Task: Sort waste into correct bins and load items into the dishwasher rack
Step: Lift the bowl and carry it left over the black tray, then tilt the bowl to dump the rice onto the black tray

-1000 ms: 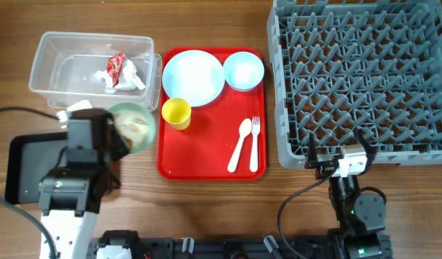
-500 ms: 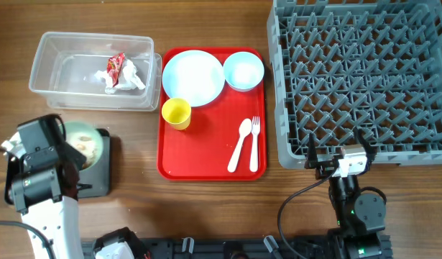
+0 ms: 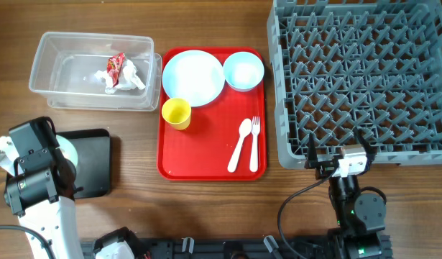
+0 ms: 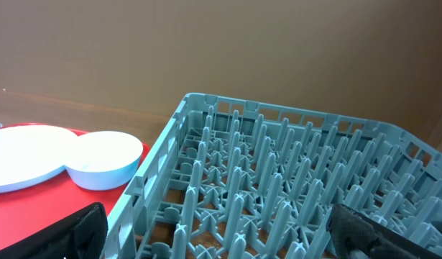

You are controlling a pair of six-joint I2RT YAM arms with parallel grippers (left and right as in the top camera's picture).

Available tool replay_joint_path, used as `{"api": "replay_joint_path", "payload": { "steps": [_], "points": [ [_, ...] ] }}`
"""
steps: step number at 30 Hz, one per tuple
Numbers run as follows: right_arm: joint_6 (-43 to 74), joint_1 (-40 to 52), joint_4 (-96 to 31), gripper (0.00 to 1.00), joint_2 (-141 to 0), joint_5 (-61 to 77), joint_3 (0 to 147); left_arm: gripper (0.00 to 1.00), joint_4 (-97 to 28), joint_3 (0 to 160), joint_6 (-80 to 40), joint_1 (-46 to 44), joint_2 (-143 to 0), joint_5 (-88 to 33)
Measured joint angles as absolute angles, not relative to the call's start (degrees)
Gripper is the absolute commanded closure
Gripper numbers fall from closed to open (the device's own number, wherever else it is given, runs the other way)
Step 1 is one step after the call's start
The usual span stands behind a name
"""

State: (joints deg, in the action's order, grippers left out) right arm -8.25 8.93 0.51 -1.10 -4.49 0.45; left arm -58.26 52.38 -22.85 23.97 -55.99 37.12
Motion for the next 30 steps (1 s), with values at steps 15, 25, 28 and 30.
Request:
{"api": "replay_joint_path", "payload": {
  "steps": [15,25,28,30],
  "points": [
    [-8.3,8.9,0.5,0.00,-1.1,-4.5,0.4,0.96,-57.7,52.4,-12.2,18.4,-64.4,53.8],
    [-8.3,8.9,0.5,0.00,-1.1,-4.5,0.4,0.96,-57.7,52.4,-9.2,11.1,-72.6,68.3],
    [-8.3,8.9,0.5,0.00,-1.1,-4.5,0.4,0.96,-57.7,52.4,-8.4,10.0,-74.6,71.2],
    [-8.3,8.9,0.5,0.00,-1.1,-4.5,0.4,0.96,-57.7,52.4,-8.1,9.5,-75.8,73.3]
  ]
}}
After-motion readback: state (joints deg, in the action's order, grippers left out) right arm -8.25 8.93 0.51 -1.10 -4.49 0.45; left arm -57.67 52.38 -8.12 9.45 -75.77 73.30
